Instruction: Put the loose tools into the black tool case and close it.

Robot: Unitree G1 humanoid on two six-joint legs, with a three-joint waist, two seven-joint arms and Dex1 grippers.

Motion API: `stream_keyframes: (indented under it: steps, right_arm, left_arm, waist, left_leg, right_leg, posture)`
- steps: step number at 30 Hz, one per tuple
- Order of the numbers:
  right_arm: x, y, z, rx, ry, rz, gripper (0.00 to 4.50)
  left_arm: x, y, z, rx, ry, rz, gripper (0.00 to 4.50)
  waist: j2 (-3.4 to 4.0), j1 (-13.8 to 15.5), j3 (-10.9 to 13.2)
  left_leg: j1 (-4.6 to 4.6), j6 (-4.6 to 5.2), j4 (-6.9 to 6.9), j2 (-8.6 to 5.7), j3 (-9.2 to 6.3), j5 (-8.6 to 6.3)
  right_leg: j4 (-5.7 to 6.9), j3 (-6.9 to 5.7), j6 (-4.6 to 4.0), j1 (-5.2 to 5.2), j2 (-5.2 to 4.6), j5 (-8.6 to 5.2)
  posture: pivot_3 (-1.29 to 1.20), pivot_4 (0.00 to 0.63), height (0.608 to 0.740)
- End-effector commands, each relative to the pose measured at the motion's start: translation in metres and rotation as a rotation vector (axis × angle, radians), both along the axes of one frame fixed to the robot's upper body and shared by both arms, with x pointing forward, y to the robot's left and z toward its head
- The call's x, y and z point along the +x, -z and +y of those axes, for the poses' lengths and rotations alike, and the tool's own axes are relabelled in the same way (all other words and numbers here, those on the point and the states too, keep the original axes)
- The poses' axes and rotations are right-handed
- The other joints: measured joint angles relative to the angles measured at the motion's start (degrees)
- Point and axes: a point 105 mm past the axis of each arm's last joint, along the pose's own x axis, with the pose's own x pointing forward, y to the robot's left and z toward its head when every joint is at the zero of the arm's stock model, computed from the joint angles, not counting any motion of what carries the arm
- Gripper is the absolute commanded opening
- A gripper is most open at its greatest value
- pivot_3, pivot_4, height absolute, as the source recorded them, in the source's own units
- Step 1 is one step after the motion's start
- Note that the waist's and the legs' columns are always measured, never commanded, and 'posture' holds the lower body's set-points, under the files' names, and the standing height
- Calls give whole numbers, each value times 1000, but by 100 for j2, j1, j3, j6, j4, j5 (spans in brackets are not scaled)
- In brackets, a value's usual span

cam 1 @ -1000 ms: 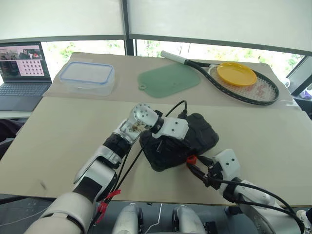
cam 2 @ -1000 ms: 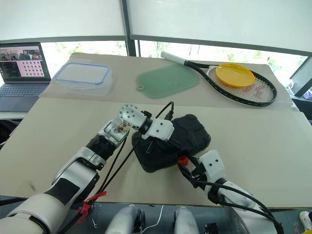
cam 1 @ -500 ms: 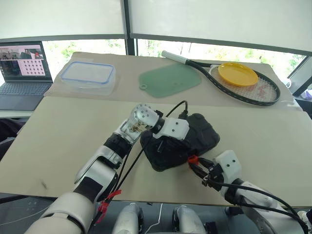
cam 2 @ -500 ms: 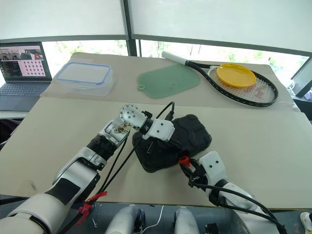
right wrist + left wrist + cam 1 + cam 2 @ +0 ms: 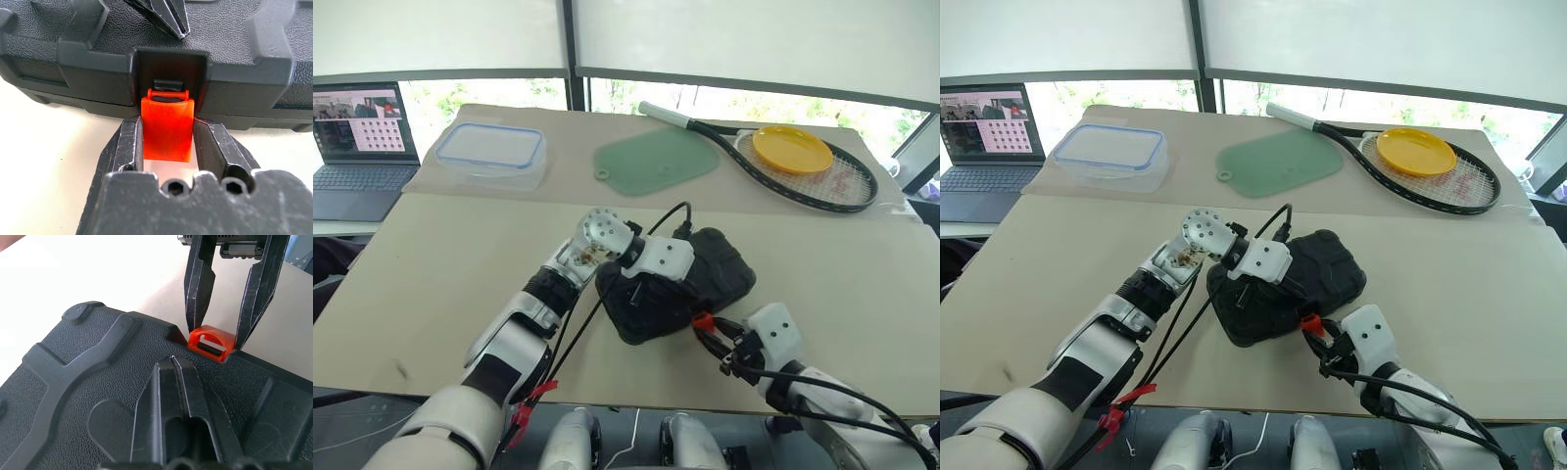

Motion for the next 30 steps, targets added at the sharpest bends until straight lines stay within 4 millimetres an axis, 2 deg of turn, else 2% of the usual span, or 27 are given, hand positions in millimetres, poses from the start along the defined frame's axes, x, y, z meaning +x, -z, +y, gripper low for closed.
stream_keyframes:
  steps: [1, 12, 20, 22, 24, 30]
  right_arm:
    - [-4, -29, 7, 16, -37, -121, 1230]
    - [-13, -22, -1, 18, -17, -111, 1230]
    - [-10, -20, 0, 38, -16, -120, 1230]
    - [-8, -17, 0, 29, -16, -101, 2243]
    - [-8, -15, -1, 1, -26, -90, 2721]
    - [-19, -15, -20, -47, -16, -46, 2721]
  left_arm:
    - [-1, 24, 6, 109, -11, 30, 0]
    - [0, 24, 7, 110, -11, 27, 0]
    - [0, 24, 6, 111, -10, 25, 0]
    - [0, 24, 6, 110, -9, 24, 0]
    - [0, 24, 5, 110, -10, 25, 0]
    - [0, 25, 6, 107, -12, 27, 0]
  waist:
    - [0, 5, 0]
    - [0, 69, 0]
    - [0, 82, 0]
    - [0, 76, 0]
    - [0, 69, -1]
    - [2, 74, -2]
  left_leg:
    - [0, 0, 0, 0, 0, 0]
    - [-5, 10, 0, -3, 1, -7]
    - [-7, 13, 0, -5, 1, -9]
    - [-7, 13, 0, -5, 1, -9]
    - [-2, 14, 0, -4, 1, -9]
    - [-2, 14, 1, -4, 1, -9]
  right_leg:
    - [0, 0, 0, 0, 0, 0]
    - [-6, -1, 9, 0, -3, -6]
    - [-10, -2, 12, 0, -6, -8]
    - [-9, -2, 11, 1, -5, -8]
    - [-9, -2, 11, 5, -4, -7]
    - [-8, -2, 11, 6, -6, -7]
  posture:
    - [0, 150, 738]
    - [0, 150, 738]
    - [0, 150, 738]
    - [0, 150, 738]
    - [0, 150, 738]
    - [0, 150, 738]
